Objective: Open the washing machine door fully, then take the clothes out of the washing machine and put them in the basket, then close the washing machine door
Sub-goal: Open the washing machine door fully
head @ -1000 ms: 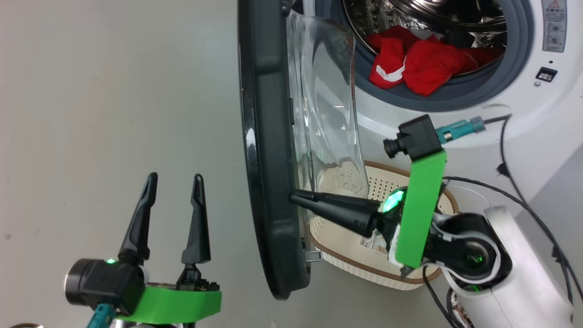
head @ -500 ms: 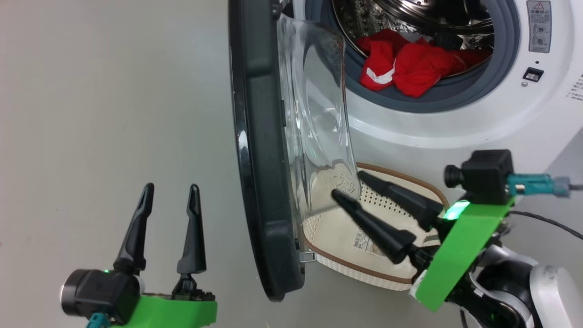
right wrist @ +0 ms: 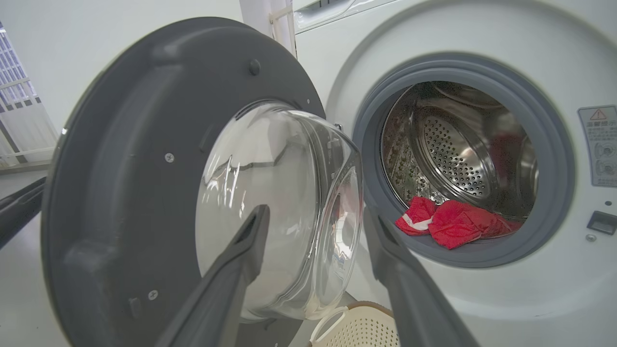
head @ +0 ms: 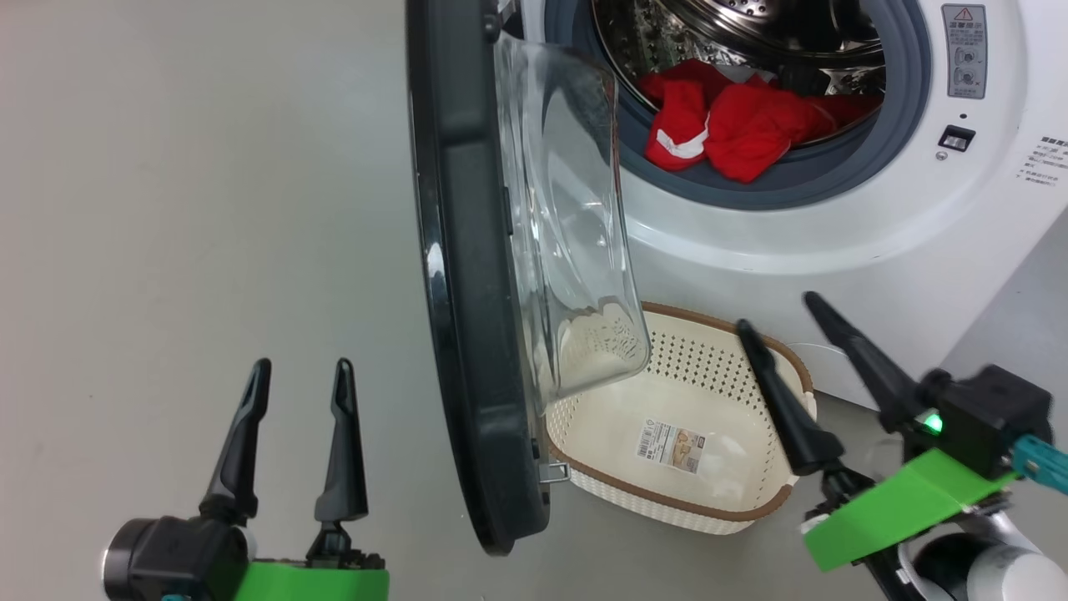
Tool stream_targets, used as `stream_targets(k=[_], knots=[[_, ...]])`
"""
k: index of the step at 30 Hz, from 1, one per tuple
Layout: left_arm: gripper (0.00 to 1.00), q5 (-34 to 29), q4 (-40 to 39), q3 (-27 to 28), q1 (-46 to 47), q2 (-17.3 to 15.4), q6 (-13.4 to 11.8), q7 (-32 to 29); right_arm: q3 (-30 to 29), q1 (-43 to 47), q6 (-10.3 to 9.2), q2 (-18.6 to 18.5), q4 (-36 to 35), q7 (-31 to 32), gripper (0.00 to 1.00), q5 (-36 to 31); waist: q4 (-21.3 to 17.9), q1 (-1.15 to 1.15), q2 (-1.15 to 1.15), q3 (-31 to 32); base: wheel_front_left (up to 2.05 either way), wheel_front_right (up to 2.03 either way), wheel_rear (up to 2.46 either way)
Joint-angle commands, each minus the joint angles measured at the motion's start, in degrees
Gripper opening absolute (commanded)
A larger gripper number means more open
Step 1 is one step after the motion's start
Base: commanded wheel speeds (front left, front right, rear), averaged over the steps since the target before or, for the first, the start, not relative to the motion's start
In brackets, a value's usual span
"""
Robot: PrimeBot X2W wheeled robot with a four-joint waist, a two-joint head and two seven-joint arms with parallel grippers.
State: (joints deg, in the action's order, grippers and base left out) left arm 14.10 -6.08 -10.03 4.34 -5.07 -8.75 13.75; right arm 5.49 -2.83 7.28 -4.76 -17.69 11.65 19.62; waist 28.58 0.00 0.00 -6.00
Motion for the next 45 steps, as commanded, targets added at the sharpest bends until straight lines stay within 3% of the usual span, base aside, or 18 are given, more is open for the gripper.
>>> stream_targets(k=[1, 8, 15, 39, 40, 42, 43, 45], knots=[[1.0, -1.04, -1.88, 2.13, 0.09, -1.46, -0.66, 0.62, -0.23, 0.42, 0.21, 0.7, -0.81, -1.98, 1.0, -2.03, -0.07, 0.0, 0.0, 0.15, 0.0, 0.0, 0.0], [1.0, -1.26, -2.02, 2.47, -0.75, -1.3, -1.01, 0.98, -3.63, 3.67, 0.21, 1.79, 1.46, -9.6, 1.0, -9.07, -0.5, 0.0, 0.0, 0.6, 0.0, 0.0, 0.0], [1.0, -1.74, -0.78, 2.42, -2.04, -1.43, -0.96, 1.14, -6.06, 6.37, 0.21, 1.87, 3.53, -15.88, 1.0, -9.44, -0.92, 0.0, 0.0, 1.5, 0.0, 0.0, 0.0], [1.0, 0.48, 1.45, 1.53, -3.46, -1.69, -0.53, -0.04, -6.8, 12.66, 0.21, 1.88, 5.99, -20.97, 1.0, -7.22, -0.93, 0.0, 0.0, 2.71, 0.0, 0.0, 0.0], [0.84, 0.55, 1.54, 1.49, -3.4, -1.69, -0.51, -0.06, -6.8, 12.67, 0.21, 1.88, 6.01, -20.97, 1.0, -7.18, -0.89, 0.0, 0.0, 2.73, 0.0, 0.0, 0.0], [0.11, 0.74, 1.67, 1.31, -3.26, -1.64, -0.43, -0.08, -6.75, 12.68, 0.21, 1.88, 6.04, -20.96, 1.0, -7.07, -0.79, 0.0, 0.0, 2.79, 0.0, 0.0, 0.0], [0.0, 0.85, 1.67, 1.14, -3.16, -1.59, -0.33, -0.14, -6.74, 12.69, 0.21, 1.88, 6.06, -20.96, 1.0, -7.0, -0.74, 0.0, 0.0, 2.85, 0.0, 0.0, 0.0], [0.0, 1.01, 1.32, 0.85, -2.75, -1.52, -0.08, -0.08, -6.73, 12.72, 0.21, 1.88, 6.15, -20.97, 1.0, -6.88, -0.66, 0.0, 0.0, 2.96, 0.0, 0.0, 0.0]])
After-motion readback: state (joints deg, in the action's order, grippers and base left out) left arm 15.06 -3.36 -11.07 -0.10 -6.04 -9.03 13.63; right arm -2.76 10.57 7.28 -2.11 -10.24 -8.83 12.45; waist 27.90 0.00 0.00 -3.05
